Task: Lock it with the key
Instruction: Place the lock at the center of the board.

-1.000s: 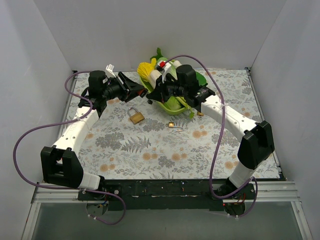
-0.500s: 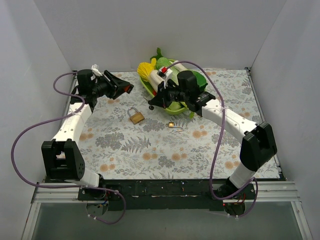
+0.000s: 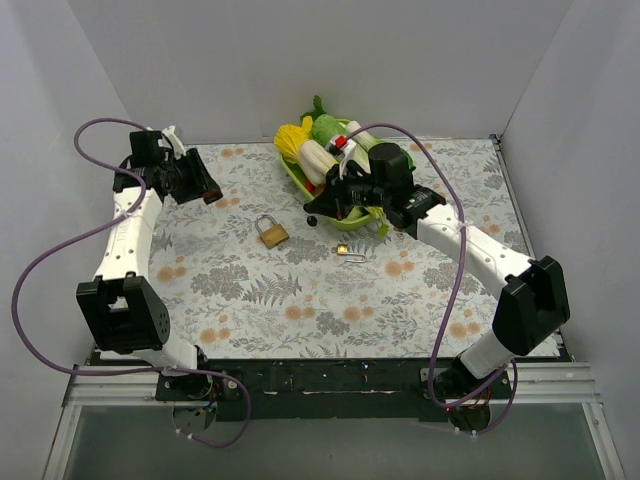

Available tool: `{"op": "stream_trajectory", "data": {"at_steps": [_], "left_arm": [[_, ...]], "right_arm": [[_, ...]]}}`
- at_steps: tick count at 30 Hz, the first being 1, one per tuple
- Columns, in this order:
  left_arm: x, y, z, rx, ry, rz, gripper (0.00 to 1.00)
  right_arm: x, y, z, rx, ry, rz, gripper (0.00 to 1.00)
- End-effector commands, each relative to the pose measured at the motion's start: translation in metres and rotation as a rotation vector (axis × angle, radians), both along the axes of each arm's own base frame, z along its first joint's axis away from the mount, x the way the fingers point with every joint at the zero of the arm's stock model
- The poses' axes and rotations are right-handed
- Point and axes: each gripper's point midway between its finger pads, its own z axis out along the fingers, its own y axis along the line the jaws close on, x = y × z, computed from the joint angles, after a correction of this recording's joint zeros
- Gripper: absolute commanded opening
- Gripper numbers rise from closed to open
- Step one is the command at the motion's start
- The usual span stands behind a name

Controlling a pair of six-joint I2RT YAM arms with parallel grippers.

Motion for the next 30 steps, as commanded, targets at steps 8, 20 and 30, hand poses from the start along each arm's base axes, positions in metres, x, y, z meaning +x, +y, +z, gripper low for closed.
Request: {"op": "stream_trajectory", "data": {"at_steps": [8, 20, 30], "left_arm": [[-0.106, 0.125, -0.13, 0.613, 0.568, -0.2, 0.0], [-0.09, 0.161, -0.171, 0.695, 0.682, -0.146, 0.0], [-0.082, 0.179, -0.197, 0.708, 0.742, -0.159, 0.0]], "right_arm": [[-0.005, -0.01, 0.021, 0.035, -0.083, 0.026, 0.01], [-0.005, -0.011, 0.027, 0.051, -0.098, 0.018, 0.01], [-0.005, -0.013, 0.028, 0.056, -0.098, 0.005, 0.01]]}}
